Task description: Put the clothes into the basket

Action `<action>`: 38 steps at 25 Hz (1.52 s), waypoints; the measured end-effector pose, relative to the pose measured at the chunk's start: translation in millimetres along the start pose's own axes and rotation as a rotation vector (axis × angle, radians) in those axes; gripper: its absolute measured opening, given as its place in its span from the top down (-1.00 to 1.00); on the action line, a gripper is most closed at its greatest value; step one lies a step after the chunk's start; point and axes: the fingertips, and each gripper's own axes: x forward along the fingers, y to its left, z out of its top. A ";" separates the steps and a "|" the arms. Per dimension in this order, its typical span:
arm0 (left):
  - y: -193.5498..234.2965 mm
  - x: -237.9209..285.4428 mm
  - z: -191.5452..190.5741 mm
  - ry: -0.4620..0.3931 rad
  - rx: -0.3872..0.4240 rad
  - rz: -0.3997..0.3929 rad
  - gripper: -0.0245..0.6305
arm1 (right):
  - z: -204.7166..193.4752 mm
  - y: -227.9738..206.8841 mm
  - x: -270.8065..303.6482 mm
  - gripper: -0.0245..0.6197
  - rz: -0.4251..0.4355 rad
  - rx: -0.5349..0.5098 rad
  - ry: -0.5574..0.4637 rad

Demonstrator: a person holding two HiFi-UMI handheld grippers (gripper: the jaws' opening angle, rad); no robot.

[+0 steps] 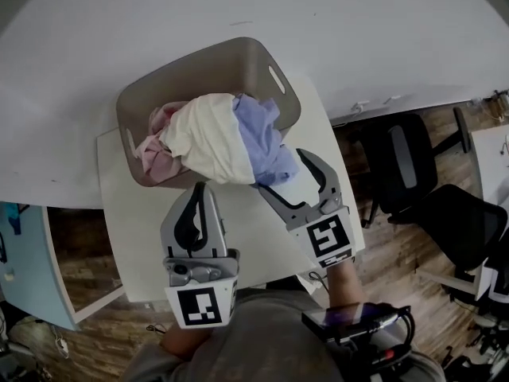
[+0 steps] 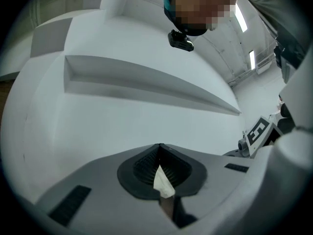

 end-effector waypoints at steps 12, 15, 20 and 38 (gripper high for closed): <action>15.0 -4.5 -45.9 0.069 0.010 0.152 0.90 | -130.9 13.5 77.4 -0.44 0.087 -0.027 0.198; 21.2 -10.7 -57.3 0.078 0.020 0.174 0.90 | -134.0 -1.6 85.5 -0.35 -0.010 -0.070 0.196; 28.4 -12.3 -58.3 0.088 -0.016 0.172 0.90 | -97.5 -18.4 71.9 0.85 -0.054 0.037 0.094; 110.6 4.2 39.2 -0.068 -0.057 0.121 0.90 | 203.5 -36.3 64.8 0.86 -0.196 -0.169 -0.272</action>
